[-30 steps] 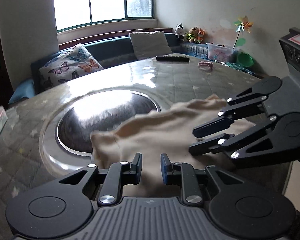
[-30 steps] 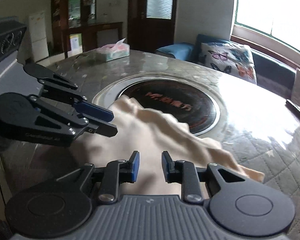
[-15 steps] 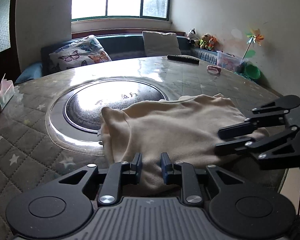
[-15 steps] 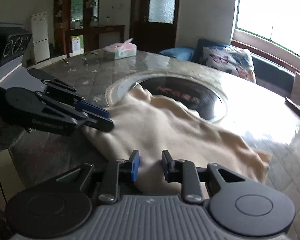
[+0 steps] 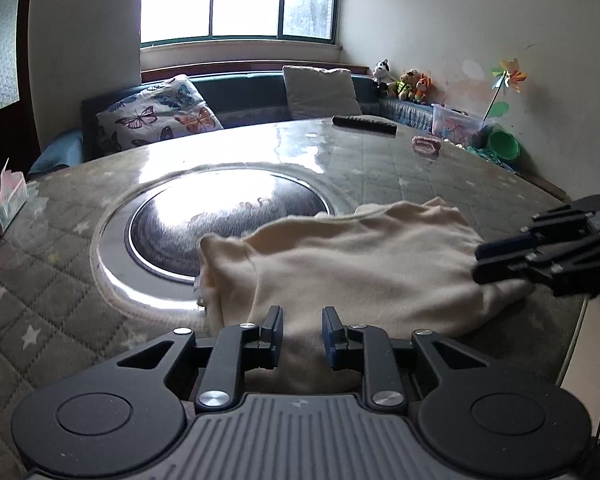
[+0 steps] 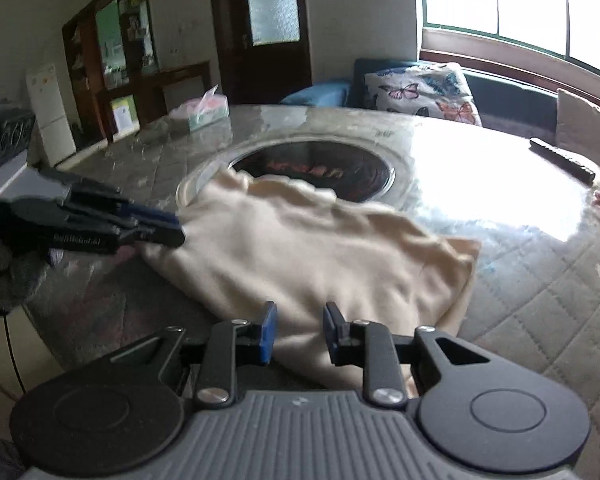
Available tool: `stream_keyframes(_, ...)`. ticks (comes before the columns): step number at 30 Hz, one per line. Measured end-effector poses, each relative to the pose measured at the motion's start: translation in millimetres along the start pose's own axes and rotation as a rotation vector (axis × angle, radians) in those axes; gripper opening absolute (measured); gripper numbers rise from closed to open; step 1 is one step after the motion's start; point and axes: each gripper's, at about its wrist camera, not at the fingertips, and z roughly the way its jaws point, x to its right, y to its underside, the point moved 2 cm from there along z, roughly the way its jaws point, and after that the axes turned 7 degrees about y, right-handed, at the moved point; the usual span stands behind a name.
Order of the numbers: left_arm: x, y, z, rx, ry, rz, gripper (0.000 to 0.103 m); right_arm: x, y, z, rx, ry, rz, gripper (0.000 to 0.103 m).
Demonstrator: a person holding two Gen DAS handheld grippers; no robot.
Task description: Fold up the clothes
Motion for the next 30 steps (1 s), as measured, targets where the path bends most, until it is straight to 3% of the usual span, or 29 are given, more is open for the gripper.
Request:
stream_keyframes(7, -12.1, -6.2, 19.1, -0.033, -0.012, -0.021, 0.024, 31.0, -6.2, 31.0, -0.03, 0.081, 0.088, 0.025)
stream_keyframes(14, -22.3, -25.5, 33.6, -0.027, -0.029, -0.028, 0.024, 42.4, -26.2, 39.7, 0.007, 0.092, 0.102, 0.025)
stream_keyframes(21, -46.2, -34.2, 56.0, -0.049, -0.058, -0.073, 0.024, 52.0, -31.7, 67.6, -0.021, 0.097, 0.147, 0.025)
stream_keyframes(30, -55.0, -37.9, 70.6, -0.061, -0.062, -0.083, 0.024, 52.8, -38.6, 74.1, -0.025, 0.095, 0.143, 0.024)
